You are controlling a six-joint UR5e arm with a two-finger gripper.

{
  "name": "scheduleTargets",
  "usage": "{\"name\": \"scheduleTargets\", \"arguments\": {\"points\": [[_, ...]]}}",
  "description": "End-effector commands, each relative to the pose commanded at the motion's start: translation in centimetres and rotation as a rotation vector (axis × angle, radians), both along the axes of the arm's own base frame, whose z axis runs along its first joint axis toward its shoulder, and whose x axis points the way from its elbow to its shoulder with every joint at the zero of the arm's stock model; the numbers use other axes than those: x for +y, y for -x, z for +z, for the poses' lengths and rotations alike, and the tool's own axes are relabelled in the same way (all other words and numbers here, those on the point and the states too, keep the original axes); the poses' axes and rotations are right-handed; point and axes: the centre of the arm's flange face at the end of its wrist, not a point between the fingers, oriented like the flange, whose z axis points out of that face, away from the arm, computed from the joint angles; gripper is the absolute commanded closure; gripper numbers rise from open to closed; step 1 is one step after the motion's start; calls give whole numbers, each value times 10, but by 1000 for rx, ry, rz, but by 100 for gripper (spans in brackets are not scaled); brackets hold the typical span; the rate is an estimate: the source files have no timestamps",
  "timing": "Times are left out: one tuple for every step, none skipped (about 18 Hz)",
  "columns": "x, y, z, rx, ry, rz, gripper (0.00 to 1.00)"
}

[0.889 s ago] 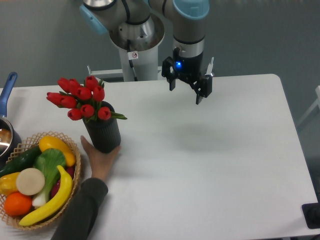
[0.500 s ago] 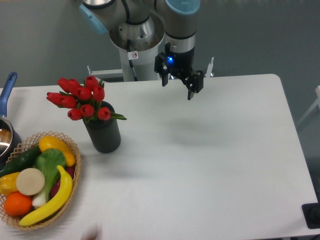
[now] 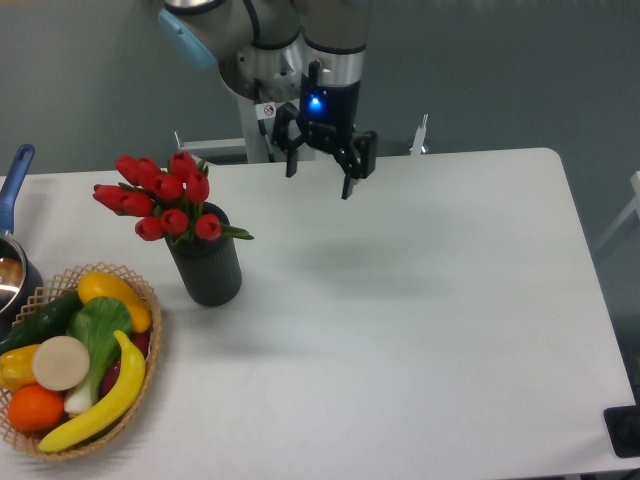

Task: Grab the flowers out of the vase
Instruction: 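Move the open gripper toward the red tulips in the black vase, then lower the gripper around the tulip stems and close it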

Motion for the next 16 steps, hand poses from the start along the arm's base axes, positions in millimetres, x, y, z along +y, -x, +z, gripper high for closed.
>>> {"name": "scheduleTargets", "arguments": {"points": [[2,-3,-1,-19,-32,-17,0],[4,-5,-2,-46,-71,-33,0],[8,-8,-6,-83,-115,-58,0],[12,-16,-9,-122,-172,-92,0],[13,-19,-7,-135,-197,-103,0],[14,-19,-8,-143,-206,-107,0],[16,-23,-6,-156,-229,-118,0],[17,-23,-4,-159,-242,-124,0],[18,-25,-4,-169,-252,-131,0],[19,-28,-7,-185,-268,-140,0],[19,-31,-10,-205,-290,-150,0],[20,-35,-13,-213,-309,-174,0],[20,-37,-16,-207,-327,-204,0],[21,-38,-22,-203,-339,-231,0],[22,-38,-29,-206,-343,-252,0],[24,-36,-34,-206,-349,-269,0]]}}
